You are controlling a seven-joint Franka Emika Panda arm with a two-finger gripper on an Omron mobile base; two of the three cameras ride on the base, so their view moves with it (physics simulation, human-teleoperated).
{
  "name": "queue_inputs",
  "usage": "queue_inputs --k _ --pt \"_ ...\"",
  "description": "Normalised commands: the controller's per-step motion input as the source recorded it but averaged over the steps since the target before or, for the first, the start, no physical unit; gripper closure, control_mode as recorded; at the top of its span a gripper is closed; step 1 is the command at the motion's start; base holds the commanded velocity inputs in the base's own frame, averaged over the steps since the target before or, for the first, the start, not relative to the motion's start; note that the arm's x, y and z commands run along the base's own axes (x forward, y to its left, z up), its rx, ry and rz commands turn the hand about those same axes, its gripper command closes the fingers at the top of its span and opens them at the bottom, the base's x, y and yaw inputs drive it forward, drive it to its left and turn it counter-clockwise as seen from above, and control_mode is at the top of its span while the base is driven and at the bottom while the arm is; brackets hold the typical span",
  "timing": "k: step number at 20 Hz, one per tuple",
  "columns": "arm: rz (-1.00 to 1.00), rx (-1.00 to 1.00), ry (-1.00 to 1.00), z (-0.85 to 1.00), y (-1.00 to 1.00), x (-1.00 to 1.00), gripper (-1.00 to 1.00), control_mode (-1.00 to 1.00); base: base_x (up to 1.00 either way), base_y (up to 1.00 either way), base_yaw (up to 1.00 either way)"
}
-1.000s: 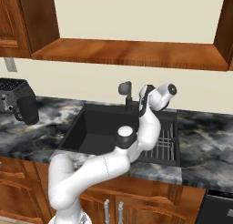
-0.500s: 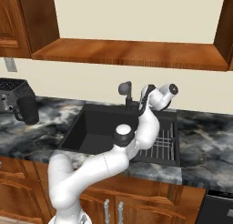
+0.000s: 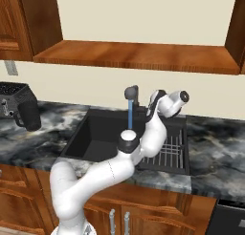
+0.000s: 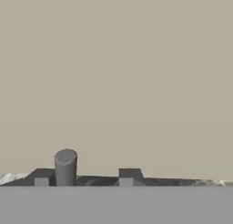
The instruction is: Turn on the sink faucet and place the jug under the water for a few seconds to fill it up.
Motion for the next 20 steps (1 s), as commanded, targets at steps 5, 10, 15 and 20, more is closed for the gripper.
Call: queue_inputs --k 5,10,15,20 --pt "0.0 0.02 -0.1 0.01 -0.15 -0.74 -1.0 -1.0 0.0 0.0 0.0" --pt "0.0 0.0 -0.24 0.52 0.0 -0.85 -1.0 -1.0 0.0 0.0 0.0" --pt "0.0 0.0 -0.18 0.38 0.12 -0.72 -1.0 -1.0 0.0 0.0 0.0" --pt "0.0 -0.07 -0.12 0.11 0.56 -0.83 -1.0 -1.0 0.0 0.0 0.0"
